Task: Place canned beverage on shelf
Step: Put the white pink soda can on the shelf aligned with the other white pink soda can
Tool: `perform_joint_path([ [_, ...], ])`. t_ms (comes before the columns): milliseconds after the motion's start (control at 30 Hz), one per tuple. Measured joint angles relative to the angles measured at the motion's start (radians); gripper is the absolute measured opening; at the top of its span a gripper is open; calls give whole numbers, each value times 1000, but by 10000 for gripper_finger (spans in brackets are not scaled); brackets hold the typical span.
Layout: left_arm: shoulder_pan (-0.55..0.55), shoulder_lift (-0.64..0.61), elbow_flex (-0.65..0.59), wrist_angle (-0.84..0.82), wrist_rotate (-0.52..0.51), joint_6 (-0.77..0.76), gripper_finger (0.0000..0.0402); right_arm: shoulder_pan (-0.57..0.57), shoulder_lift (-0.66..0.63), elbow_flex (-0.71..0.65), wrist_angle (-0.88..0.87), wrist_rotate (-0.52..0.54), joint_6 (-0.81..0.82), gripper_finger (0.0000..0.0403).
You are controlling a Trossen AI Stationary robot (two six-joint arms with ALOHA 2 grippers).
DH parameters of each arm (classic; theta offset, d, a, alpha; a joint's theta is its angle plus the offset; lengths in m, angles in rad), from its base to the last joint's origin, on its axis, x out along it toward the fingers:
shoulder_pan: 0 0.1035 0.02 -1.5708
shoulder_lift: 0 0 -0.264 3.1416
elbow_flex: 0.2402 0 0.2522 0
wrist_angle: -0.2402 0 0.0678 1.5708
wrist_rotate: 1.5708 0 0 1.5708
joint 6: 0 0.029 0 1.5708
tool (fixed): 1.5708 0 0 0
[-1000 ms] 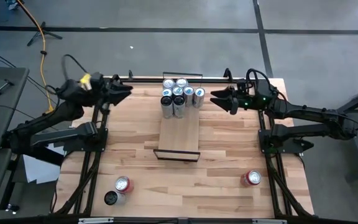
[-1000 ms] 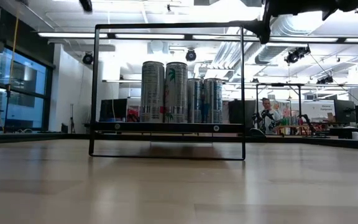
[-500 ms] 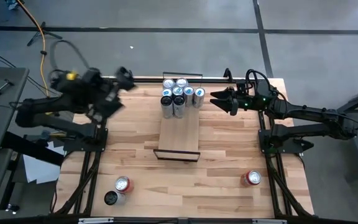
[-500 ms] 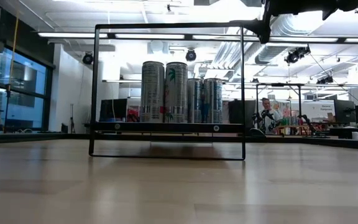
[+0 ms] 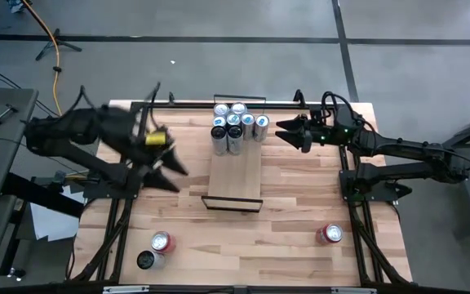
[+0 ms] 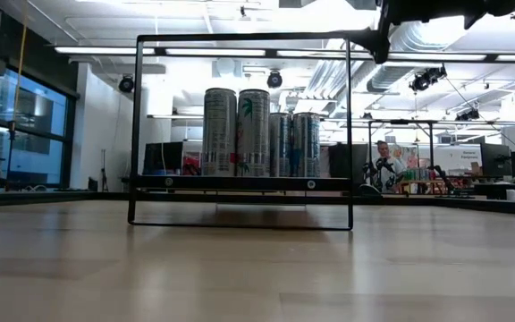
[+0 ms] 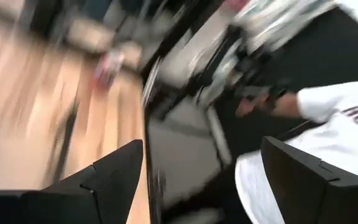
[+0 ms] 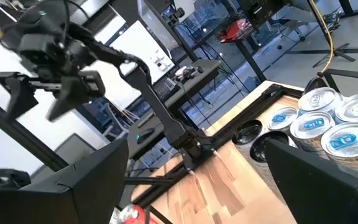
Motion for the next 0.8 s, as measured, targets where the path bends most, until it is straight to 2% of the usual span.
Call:
perform_joint_path([
  [100, -152, 2, 44, -218, -148, -191, 289, 0, 0, 0, -17, 0, -23, 364],
  [233, -374, 15, 48, -405, -277, -496, 289, 0, 0, 0, -40, 0, -25, 364],
  [367, -589, 87, 47, -494, -369, -712, 289, 0, 0, 0, -50, 0, -25, 364],
  [533, -763, 206, 47, -500, -470, -792, 289, 0, 0, 0, -50, 0, -25, 364],
  [800, -879, 350, 47, -559, -514, -878, 289, 0, 0, 0, -55, 1, -44, 364],
])
